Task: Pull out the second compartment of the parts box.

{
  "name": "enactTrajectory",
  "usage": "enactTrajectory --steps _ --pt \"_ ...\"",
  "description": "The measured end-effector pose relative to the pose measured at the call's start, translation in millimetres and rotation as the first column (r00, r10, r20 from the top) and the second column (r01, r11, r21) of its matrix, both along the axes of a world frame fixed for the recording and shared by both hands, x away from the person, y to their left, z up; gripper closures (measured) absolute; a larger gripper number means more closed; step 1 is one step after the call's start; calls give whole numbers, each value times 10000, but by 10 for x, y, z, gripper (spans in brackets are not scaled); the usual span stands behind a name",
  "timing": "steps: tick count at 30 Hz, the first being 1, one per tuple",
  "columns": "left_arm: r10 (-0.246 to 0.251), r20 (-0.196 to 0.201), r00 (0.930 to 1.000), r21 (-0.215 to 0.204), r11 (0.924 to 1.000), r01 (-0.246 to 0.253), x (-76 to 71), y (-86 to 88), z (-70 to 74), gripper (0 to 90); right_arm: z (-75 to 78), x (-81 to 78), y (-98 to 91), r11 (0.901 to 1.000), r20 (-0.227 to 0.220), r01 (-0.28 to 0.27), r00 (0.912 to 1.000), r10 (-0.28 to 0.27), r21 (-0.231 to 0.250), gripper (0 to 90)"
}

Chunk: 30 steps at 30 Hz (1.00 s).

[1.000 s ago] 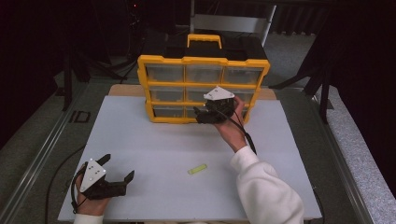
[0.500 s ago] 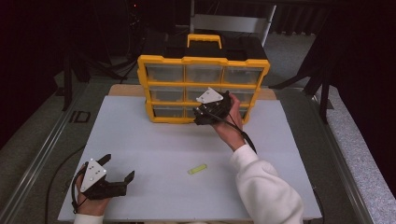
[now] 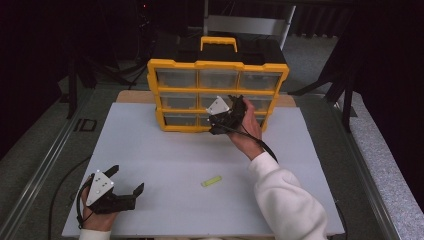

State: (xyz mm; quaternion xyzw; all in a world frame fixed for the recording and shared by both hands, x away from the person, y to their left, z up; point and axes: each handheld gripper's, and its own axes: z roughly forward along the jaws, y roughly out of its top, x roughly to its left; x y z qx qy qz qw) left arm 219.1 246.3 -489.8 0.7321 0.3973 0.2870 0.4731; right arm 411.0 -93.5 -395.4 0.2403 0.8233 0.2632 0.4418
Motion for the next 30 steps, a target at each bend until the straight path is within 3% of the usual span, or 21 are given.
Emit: enactTrajectory --steps 11,21,25,30 --pt "-12 -15 10000 -4 10000 12 -1 -5 -1 1 -29 -17 54 9924 883 135 9961 -27 -1226 77" --pt "-8 -18 10000 13 10000 8 -4 0 0 1 -57 -33 105 9719 1710 378 9853 26 -2324 77" --pt "-2 -18 10000 0 10000 2 -3 1 0 1 -54 -38 123 9581 2188 474 9756 162 -2825 77" --pt "-10 -19 10000 8 10000 10 -3 0 -1 1 -50 -53 160 9375 2855 611 9575 419 -3425 80"
